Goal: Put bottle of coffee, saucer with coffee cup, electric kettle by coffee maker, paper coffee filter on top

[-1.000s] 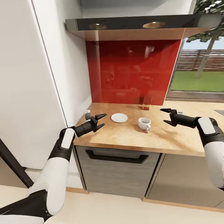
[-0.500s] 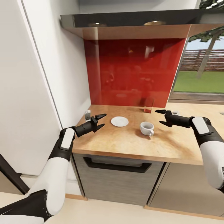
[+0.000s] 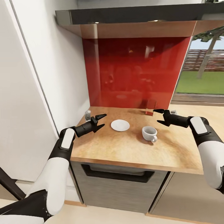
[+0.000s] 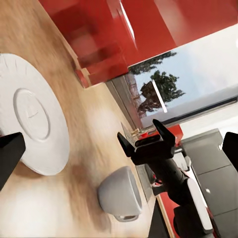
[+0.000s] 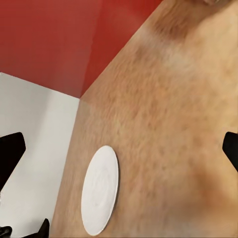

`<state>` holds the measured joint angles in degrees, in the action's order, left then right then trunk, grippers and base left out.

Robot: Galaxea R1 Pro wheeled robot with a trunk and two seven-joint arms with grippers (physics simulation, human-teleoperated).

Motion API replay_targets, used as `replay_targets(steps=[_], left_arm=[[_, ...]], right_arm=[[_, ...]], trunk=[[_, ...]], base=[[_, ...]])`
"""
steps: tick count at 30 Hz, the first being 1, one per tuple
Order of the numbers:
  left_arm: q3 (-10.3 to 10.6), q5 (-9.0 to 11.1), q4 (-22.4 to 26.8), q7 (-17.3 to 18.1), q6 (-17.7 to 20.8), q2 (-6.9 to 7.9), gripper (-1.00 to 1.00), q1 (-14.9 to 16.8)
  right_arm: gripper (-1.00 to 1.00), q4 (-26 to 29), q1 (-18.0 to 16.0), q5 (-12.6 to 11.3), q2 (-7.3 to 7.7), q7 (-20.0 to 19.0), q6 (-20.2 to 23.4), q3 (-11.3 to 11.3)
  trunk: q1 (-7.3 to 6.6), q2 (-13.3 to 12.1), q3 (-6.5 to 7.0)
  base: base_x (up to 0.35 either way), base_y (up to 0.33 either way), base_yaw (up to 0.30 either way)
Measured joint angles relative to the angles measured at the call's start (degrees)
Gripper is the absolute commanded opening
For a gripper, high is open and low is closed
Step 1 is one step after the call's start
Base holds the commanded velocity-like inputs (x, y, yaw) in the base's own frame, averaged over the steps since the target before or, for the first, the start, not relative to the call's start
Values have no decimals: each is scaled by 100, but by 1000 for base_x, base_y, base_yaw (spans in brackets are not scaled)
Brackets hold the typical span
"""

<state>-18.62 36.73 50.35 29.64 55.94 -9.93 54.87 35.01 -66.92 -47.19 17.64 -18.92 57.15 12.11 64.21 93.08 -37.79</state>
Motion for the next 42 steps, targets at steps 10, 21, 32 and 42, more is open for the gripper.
replay_targets(steps=[10, 21, 32, 42], left_arm=[[8, 0, 2, -274, -1, 0, 100, 0], [20, 2, 6, -333, -4, 0, 100, 0], [54, 6, 16, -344, -11, 0, 100, 0], [270, 8, 19, -352, -67, 0, 100, 2]], right_arm=[[100, 0, -1, 8, -2, -947, 0, -892], [100, 1, -1, 18, 2, -1209, -2, -1012], [100, 8, -1, 18, 4, -1229, -2, -1019], [100, 8, -1, 19, 3, -1228, -2, -1019]], trunk=[[1, 0, 0], [1, 0, 0], [1, 0, 0], [1, 0, 0]], base=[[19, 0, 0], [1, 0, 0], [0, 0, 0], [0, 0, 0]])
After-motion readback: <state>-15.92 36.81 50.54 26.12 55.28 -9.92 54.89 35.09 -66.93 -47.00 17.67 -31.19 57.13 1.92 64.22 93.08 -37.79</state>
